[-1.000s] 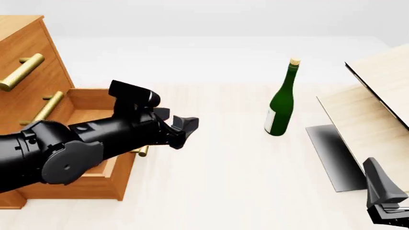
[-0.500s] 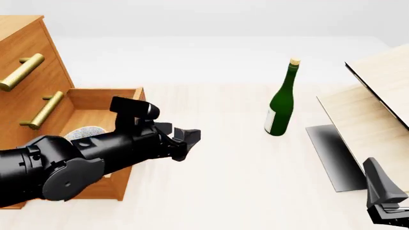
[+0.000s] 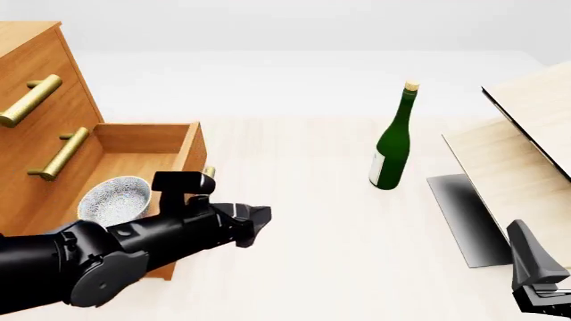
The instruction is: Put the bowl in the bottom drawer of the cabinet and close it.
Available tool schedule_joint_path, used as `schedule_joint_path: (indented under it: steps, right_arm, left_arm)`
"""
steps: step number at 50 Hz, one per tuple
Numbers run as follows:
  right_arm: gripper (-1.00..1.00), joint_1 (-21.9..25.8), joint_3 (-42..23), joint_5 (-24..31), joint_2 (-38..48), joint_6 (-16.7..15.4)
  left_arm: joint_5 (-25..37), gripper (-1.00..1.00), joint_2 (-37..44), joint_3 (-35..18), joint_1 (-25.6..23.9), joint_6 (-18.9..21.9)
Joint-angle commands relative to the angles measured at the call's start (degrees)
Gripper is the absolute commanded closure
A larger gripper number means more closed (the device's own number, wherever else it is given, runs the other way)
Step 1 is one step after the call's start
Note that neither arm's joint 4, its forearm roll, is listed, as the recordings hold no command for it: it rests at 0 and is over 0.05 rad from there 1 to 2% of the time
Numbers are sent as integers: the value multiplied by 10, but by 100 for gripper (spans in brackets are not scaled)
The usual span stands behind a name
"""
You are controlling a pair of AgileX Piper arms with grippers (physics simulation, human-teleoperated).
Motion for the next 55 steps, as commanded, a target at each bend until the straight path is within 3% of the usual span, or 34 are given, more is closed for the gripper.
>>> schedule_joint_path:
  steps: [1, 29, 55]
  right_arm:
    - [-100, 0, 0, 0, 0, 0]
    - [-100, 0, 0, 0, 0, 0]
    - [-100, 0, 0, 0, 0, 0]
  left_arm:
    - [-14, -100, 35, 21, 7, -37]
    - [-43, -100, 41, 80, 77, -100]
    - [-8, -100, -2, 98, 161, -72]
